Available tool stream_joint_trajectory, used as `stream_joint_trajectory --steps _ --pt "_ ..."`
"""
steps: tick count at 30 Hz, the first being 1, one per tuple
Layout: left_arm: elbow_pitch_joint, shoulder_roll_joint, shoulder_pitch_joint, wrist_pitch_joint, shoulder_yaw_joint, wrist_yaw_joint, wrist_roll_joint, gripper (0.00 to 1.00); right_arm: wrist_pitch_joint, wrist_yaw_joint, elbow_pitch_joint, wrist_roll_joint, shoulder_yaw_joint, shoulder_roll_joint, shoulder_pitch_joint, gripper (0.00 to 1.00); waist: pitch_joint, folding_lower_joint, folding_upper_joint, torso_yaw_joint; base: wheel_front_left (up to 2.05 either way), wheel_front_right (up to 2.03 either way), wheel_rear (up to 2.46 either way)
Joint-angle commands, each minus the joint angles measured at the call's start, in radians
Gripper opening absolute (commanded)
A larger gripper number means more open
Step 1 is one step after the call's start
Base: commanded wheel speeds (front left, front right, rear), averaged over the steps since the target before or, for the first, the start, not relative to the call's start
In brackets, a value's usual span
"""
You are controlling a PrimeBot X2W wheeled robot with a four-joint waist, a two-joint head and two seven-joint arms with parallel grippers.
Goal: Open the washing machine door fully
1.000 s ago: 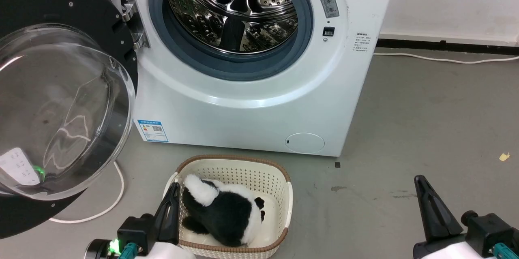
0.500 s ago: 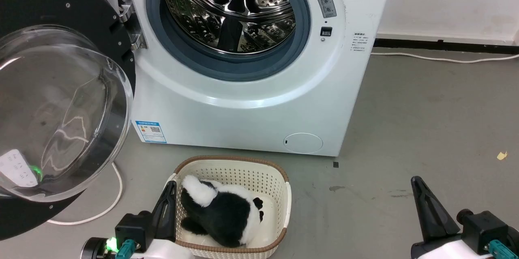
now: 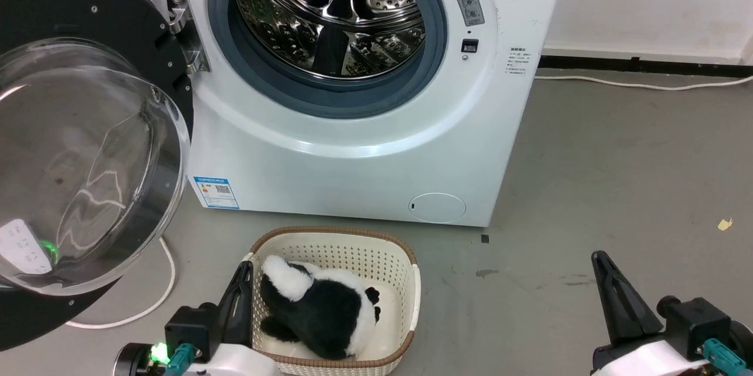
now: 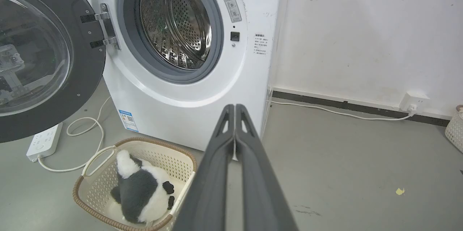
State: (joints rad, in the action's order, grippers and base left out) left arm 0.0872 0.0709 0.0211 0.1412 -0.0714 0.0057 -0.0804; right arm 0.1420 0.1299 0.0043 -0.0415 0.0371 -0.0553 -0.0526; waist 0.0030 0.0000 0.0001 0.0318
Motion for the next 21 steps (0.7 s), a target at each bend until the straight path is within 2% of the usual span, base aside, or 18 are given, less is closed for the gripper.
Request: stream_joint_trajectory --steps 1,21 --pt "-0.008 -0.006 -0.009 -0.004 0.006 -0.003 0.011 0.00 -0.005 0.000 -0.001 0.008 -0.002 0.002 0.011 0.00 0.000 0.0000 -0.0001 0.000 0.00 0.00 0.00" --pt "-0.034 -0.011 -0.013 -0.049 0.027 -0.004 0.034 0.00 -0.050 0.001 -0.002 0.019 -0.014 0.003 0.025 0.00 -0.001 0.0000 -0.0001 -0.011 0.00 0.00 0.00"
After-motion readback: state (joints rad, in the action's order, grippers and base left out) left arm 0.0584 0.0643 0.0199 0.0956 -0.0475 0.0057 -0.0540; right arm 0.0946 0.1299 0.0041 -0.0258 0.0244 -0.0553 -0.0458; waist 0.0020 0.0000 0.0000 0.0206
